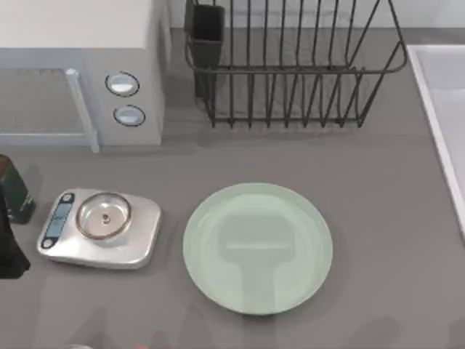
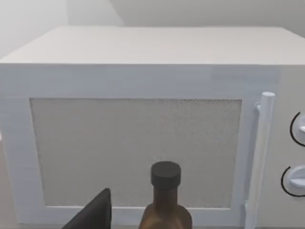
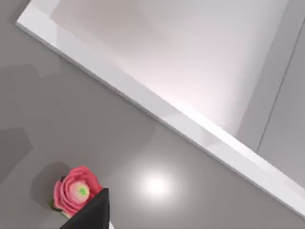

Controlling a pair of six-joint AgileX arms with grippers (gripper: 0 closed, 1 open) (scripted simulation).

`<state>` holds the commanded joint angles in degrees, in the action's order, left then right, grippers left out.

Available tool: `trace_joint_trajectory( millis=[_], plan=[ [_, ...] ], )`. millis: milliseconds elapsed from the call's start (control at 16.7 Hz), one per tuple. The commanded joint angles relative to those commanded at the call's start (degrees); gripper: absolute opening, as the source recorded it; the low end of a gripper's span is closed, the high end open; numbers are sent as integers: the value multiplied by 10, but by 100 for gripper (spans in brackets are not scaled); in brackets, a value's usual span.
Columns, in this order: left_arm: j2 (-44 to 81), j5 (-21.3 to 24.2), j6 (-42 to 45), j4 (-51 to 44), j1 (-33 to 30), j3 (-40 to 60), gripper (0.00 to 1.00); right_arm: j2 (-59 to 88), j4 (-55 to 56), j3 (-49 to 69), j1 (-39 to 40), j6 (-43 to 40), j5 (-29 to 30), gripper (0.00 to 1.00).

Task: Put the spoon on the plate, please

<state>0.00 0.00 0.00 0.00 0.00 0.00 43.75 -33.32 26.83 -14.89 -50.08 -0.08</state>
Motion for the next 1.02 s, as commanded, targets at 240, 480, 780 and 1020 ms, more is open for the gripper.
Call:
trace_joint_trajectory(
  millis=[240, 480, 780, 1020],
  plan=[
    [0, 0, 0, 0, 0, 0, 100, 174, -133, 102, -59, -208, 2, 100],
    [0, 0, 0, 0, 0, 0, 100, 298, -228, 188, -105, -352, 1, 100],
    [0, 0, 0, 0, 0, 0, 100, 364, -275, 239, -130, -434, -2, 100],
    [0, 0, 0, 0, 0, 0, 100, 361, -274, 237, -128, -434, -2, 100]
  ],
)
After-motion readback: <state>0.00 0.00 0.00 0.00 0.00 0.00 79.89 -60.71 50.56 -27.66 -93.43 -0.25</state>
